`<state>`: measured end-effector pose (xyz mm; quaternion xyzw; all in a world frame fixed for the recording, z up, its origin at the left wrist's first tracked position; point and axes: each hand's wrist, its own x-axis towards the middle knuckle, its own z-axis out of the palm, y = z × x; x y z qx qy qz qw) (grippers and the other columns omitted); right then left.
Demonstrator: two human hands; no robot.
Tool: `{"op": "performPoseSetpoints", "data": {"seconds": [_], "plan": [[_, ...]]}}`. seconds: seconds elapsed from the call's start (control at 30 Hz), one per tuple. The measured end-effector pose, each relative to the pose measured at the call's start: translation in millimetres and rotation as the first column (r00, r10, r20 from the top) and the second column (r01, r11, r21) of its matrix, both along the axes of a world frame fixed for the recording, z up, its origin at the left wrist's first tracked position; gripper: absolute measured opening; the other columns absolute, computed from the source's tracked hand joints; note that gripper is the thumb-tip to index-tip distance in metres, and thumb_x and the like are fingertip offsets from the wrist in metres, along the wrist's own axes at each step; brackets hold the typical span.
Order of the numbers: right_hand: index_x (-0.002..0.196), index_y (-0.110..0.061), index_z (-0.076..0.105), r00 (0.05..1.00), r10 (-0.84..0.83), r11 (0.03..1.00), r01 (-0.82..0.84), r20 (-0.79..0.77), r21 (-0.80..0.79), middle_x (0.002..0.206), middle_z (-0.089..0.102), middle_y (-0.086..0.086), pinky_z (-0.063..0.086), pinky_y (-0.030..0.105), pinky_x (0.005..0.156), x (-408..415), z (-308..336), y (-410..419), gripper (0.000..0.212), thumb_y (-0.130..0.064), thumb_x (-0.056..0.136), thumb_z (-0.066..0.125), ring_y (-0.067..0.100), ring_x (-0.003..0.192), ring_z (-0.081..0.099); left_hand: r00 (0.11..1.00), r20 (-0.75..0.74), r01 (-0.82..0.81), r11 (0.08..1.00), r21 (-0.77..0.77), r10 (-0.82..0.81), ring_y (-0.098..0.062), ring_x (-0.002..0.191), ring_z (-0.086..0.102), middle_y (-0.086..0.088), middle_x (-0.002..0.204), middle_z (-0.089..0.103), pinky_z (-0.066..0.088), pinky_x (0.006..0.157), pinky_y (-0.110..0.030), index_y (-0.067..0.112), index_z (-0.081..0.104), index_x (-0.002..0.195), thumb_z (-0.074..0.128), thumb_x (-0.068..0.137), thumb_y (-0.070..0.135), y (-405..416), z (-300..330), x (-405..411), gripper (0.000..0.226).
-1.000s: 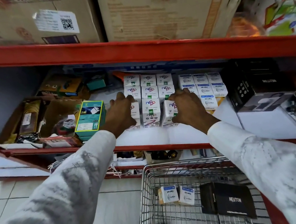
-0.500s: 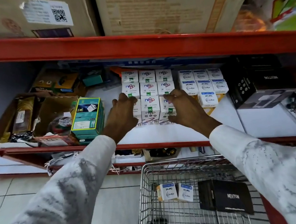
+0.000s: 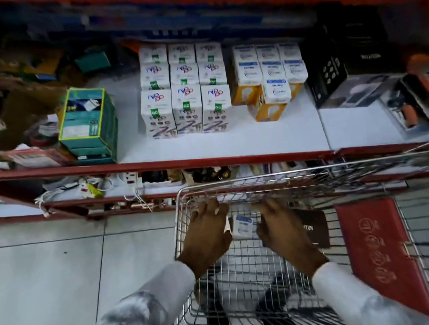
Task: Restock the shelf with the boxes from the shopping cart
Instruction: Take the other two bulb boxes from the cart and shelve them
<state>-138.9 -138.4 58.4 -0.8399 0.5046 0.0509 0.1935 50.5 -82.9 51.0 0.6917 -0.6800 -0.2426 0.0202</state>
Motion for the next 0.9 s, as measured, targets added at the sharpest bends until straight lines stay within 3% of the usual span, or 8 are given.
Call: {"op": "performPoseSetpoints", "data": {"seconds": [0.1,0.23,0.43,0.57,0.7,0.83,0.9], "plan": [[0.145,-0.019,0.040,0.993,-0.030,0.985,0.049,-0.113,0.165,0.149,0.044,0.006,0.035,0.037,0.114,2,-46,7,0.069,-0.032,0.082,0.065,0.026,0.134,0.043,0.997,0.078,-0.016,0.991,0.131,0.005,-0.036,0.144,0.030,-0.011,0.155,0.034,0.039,0.111,-0.050,0.019,0.034,0.147,0.065,0.084,0.037,-3,-39,-13,0.073],[0.151,-0.017,0.028,0.963,0.070,0.980,-0.018,-0.261,0.196,0.154,0.036,0.007,0.032,0.051,0.112,13,-94,-1,0.088,-0.037,0.077,0.070,0.031,0.140,0.036,0.983,0.184,-0.036,0.971,0.238,-0.009,-0.042,0.146,0.027,-0.015,0.159,0.029,0.035,0.114,-0.054,0.015,0.023,0.153,0.069,0.083,0.034,-7,-74,-20,0.086],[0.138,-0.022,0.044,0.968,0.112,0.970,-0.058,-0.224,0.236,0.136,0.054,0.005,0.042,0.047,0.096,11,-112,-15,0.068,-0.030,0.077,0.072,0.030,0.125,0.051,0.972,0.235,-0.069,0.963,0.261,0.006,-0.032,0.131,0.046,-0.011,0.142,0.051,0.043,0.103,-0.044,0.012,0.033,0.148,0.068,0.086,0.018,-6,-90,-22,0.071],[0.136,-0.021,0.048,0.995,0.071,0.950,-0.048,-0.064,0.307,0.133,0.056,0.005,0.048,0.043,0.097,-3,-66,-24,0.070,-0.030,0.073,0.076,0.028,0.122,0.052,0.982,0.185,-0.079,0.977,0.197,0.042,-0.028,0.129,0.046,-0.006,0.137,0.056,0.043,0.102,-0.041,0.017,0.042,0.144,0.070,0.080,0.024,-3,-51,-24,0.071],[0.134,-0.026,0.050,0.998,-0.014,0.949,-0.008,0.066,0.315,0.124,0.063,0.002,0.053,0.033,0.085,-31,16,-42,0.073,-0.028,0.067,0.080,0.022,0.110,0.060,0.984,0.170,-0.061,0.996,0.068,0.049,-0.028,0.132,0.045,-0.001,0.137,0.059,0.039,0.107,-0.046,0.025,0.046,0.143,0.071,0.072,0.041,-4,26,-24,0.077],[0.124,-0.033,0.053,0.977,-0.071,0.963,0.015,0.200,0.268,0.114,0.065,-0.004,0.052,0.029,0.075,-59,100,-68,0.070,-0.026,0.062,0.083,0.012,0.094,0.060,0.976,0.214,-0.007,0.995,-0.095,0.027,-0.027,0.117,0.055,0.004,0.117,0.068,0.047,0.097,-0.049,0.029,0.059,0.128,0.059,0.060,0.059,-21,110,-27,0.074],[0.122,-0.036,0.051,0.973,-0.081,0.969,0.026,0.214,0.246,0.110,0.065,-0.007,0.054,0.031,0.077,-71,135,-85,0.070,-0.026,0.061,0.083,0.014,0.097,0.061,0.977,0.212,0.008,0.987,-0.163,0.027,-0.027,0.112,0.056,0.004,0.114,0.067,0.049,0.092,-0.048,0.029,0.060,0.124,0.056,0.057,0.062,-37,143,-30,0.076]]}}
